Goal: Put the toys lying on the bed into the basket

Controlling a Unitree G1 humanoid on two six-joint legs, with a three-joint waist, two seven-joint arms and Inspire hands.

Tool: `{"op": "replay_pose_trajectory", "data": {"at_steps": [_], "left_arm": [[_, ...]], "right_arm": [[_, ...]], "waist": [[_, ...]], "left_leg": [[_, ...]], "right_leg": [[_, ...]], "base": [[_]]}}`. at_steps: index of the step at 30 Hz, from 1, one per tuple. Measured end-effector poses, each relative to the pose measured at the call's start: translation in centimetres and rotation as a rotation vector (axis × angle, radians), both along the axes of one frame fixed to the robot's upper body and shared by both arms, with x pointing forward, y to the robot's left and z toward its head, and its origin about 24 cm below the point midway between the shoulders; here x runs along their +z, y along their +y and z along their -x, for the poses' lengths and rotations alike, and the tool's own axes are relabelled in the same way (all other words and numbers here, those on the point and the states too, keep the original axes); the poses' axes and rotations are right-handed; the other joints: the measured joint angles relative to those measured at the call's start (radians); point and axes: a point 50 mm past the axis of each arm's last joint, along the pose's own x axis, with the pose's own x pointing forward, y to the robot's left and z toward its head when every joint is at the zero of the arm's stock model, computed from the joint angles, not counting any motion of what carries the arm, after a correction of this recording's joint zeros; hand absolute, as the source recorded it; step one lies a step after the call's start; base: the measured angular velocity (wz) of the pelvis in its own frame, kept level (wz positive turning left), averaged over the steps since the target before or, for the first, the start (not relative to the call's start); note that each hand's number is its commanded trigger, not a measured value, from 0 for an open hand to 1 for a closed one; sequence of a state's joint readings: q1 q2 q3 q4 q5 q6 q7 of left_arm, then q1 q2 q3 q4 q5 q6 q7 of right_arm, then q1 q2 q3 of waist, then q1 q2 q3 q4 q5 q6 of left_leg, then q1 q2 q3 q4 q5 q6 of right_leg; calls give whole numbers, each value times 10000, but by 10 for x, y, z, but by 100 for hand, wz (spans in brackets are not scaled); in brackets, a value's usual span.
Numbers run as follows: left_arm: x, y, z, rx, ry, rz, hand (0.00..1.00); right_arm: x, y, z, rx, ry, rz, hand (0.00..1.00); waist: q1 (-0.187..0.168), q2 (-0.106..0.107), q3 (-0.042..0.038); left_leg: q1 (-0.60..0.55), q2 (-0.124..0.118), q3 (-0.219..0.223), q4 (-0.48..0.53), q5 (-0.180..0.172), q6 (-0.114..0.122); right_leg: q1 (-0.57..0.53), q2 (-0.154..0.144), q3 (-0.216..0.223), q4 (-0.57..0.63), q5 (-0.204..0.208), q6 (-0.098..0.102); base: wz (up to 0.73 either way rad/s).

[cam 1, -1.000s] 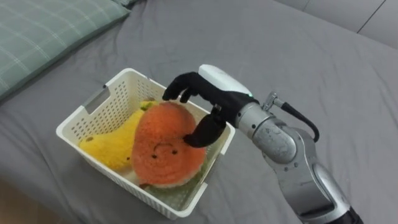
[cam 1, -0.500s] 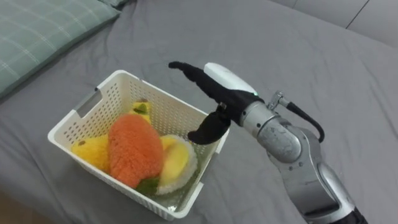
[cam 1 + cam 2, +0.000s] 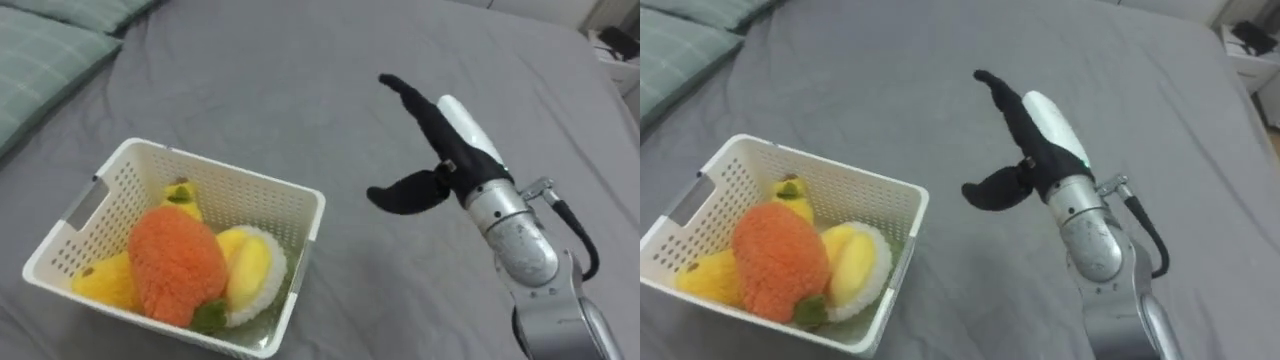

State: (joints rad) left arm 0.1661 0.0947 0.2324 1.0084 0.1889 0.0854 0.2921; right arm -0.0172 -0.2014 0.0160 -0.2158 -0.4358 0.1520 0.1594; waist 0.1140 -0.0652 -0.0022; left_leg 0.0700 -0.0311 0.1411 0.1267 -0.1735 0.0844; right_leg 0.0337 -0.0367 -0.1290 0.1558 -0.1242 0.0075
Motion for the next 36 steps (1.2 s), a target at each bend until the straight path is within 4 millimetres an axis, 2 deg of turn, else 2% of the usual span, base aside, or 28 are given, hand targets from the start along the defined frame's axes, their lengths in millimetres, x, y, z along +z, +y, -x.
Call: {"op": "replay_pose_trajectory", "data": {"at_steps": [2,5,7,9,10,13,16,19,22,24,25,27,28,30,31,33,34,36], "left_arm": [[-1,2,6,233,121,-15,0],[-2,2,16,297,393,-10,0],[-2,3,22,372,507,-24,0],[-2,4,29,500,648,-44,0],[-2,4,31,513,692,-44,0],[-2,5,40,956,792,14,0],[-3,6,48,1353,988,19,0],[-3,8,52,1426,1153,-218,0],[-3,8,55,1532,1321,-304,0],[-3,7,56,1643,1324,-267,0],[-3,7,56,1649,1336,-263,0],[-3,6,57,1685,1383,-218,0],[-4,5,57,1682,1386,-207,0],[-3,6,58,1696,1391,-206,0],[-4,6,58,1688,1399,-205,0],[-4,6,59,1742,1410,-199,0],[-4,6,59,1755,1396,-199,0],[-4,6,59,1752,1381,-178,0]], "right_arm": [[0,-14,3,-641,-106,-467,0],[1,-34,7,-1670,-426,-1324,0],[0,-44,12,-2195,-545,-1567,0],[-4,-57,19,-2859,-662,-1855,0],[-5,-61,22,-3071,-670,-1957,0],[-11,-74,28,-3905,-735,-2763,0],[-22,-85,33,-4726,-641,-3313,0],[-46,-94,49,-5734,35,-3600,0],[-76,-103,64,-6718,1031,-3937,0],[-106,-110,82,-7601,2174,-4115,0],[-114,-110,87,-7840,2496,-4131,0],[-143,-109,109,-8718,3711,-4238,0],[-151,-110,115,-8921,4051,-4239,0],[-171,-111,136,-9593,5034,-4423,0],[-184,-111,151,-10079,5731,-4455,0],[-210,-108,187,-11084,7240,-4576,0],[-215,-107,196,-11332,7629,-4620,0],[-230,-102,228,-12031,8986,-4478,0]], "waist": [[-101,16,-4],[-565,10,-5],[-620,9,-5],[-936,-2,-11],[-986,2,-9],[-1358,-9,27],[-1443,-20,33],[-1502,-97,20],[-1627,-51,43],[-1659,-11,41],[-1661,7,43],[-1727,33,10],[-1728,48,5],[-1725,64,4],[-1763,89,29],[-1748,91,15],[-1733,94,15],[-1658,102,7]], "left_leg": [[110,62,220,-21,-30,-41],[142,117,347,-8,-64,-72],[165,180,550,36,-122,-104],[127,199,637,71,-133,-110],[138,201,681,68,-134,-109],[249,221,820,22,-147,-118],[356,295,1062,34,-258,-157],[411,349,1170,45,-292,-202],[408,376,1189,39,-322,-220],[427,380,1201,41,-324,-221],[426,381,1202,40,-324,-221],[400,380,1200,45,-324,-221],[394,380,1198,42,-324,-221],[407,379,1181,16,-324,-221],[401,380,1141,8,-329,-225],[436,377,1065,36,-358,-234],[445,375,1051,38,-360,-237],[452,367,1052,70,-371,-252]], "right_leg": [[22,65,189,8,19,-31],[-10,111,222,68,33,-55],[-147,173,309,147,59,-97],[-140,201,375,157,73,-118],[-147,203,403,160,74,-118],[-156,247,523,170,80,-126],[-138,328,778,171,107,-150],[-134,391,883,167,122,-175],[-130,408,890,148,125,-180],[-124,418,946,143,124,-182],[-124,419,945,142,124,-182],[-123,416,917,143,124,-182],[-118,415,920,142,124,-182],[-86,414,891,129,122,-183],[-2,407,841,110,116,-187],[39,393,773,121,75,-199],[39,390,771,121,60,-199],[40,383,777,135,10,-207]], "base": [[-28],[-17],[-31],[-13],[-11],[-15],[-23],[-14],[-1],[0],[0],[0],[0],[3],[8],[10],[3],[0]]}}
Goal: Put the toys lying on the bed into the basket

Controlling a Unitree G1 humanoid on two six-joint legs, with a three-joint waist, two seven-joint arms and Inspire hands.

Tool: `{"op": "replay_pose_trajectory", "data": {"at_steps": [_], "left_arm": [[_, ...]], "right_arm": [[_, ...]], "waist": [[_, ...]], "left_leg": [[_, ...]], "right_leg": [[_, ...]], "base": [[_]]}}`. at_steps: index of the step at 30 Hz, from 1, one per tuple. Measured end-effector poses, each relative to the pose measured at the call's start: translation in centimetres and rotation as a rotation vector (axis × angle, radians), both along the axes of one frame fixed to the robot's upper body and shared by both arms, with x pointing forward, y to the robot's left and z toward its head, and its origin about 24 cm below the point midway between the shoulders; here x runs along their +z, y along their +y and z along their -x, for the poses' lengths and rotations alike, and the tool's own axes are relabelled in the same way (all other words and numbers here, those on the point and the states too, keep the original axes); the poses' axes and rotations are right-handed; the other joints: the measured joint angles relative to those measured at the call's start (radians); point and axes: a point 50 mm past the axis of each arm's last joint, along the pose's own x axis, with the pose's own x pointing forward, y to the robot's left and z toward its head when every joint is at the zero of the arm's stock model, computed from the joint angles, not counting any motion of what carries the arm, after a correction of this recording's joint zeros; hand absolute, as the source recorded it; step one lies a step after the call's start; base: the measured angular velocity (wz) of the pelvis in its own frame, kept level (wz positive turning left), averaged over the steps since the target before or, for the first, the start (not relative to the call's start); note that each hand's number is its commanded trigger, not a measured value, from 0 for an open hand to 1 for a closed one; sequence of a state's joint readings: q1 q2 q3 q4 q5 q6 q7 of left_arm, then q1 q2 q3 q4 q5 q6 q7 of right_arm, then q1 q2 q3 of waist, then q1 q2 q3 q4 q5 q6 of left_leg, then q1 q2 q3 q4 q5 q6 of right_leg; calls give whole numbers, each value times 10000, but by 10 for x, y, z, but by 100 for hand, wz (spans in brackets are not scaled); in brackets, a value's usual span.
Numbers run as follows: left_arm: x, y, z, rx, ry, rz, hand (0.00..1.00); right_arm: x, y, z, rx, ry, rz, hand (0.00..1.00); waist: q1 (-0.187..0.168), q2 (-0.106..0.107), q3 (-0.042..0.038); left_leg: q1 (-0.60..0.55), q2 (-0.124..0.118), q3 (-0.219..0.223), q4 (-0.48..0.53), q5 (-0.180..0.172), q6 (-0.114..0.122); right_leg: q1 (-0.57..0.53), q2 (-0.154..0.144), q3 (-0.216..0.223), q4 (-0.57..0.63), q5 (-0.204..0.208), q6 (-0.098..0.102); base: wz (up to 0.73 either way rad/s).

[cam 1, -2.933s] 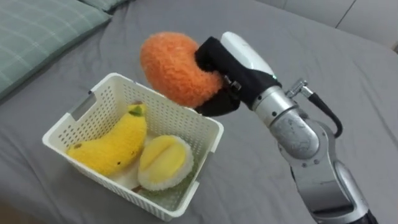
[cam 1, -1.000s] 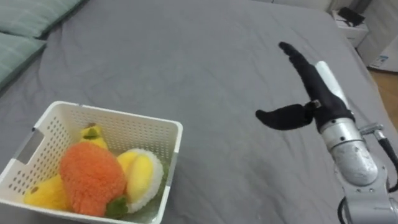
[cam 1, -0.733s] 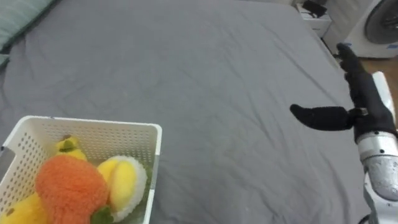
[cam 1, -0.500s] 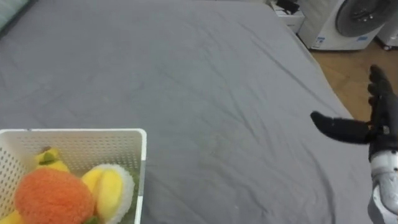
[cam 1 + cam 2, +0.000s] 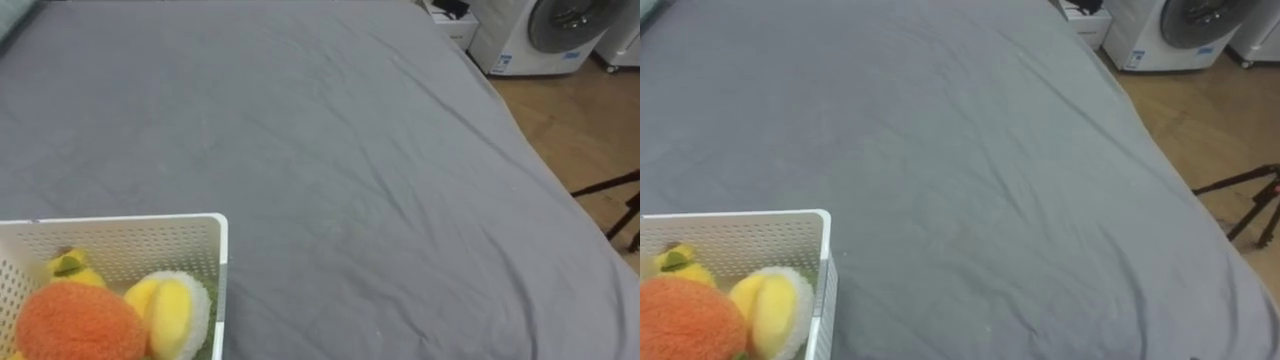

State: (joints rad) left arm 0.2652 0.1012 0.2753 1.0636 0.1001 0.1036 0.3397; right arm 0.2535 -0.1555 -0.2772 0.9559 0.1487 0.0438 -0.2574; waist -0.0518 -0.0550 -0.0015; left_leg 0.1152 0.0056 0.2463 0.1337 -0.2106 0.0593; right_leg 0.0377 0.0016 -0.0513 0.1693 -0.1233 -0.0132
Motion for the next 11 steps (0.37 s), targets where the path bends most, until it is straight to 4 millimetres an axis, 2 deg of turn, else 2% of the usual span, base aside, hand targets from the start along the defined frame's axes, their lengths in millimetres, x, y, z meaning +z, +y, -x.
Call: {"op": "replay_pose_trajectory", "data": {"at_steps": [5,8,11], "left_arm": [[0,1,3,166,-3,136,0],[0,1,5,191,52,214,0],[0,1,6,163,104,229,0]], "right_arm": [[-11,9,44,-520,1736,-627,0],[-15,16,64,-676,2494,-1174,0],[-17,24,75,-414,3217,-1898,0]], "waist": [[-12,11,-3],[-20,54,-11],[-11,56,-9]], "left_leg": [[58,-10,-58,23,-10,-21],[198,-17,-144,9,-36,-44],[228,-33,-285,9,-40,-51]], "right_leg": [[47,-11,-58,1,-117,-17],[210,-21,-136,7,-201,-16],[294,-36,-265,-4,-239,-22]], "base": [[2],[9],[11]]}}
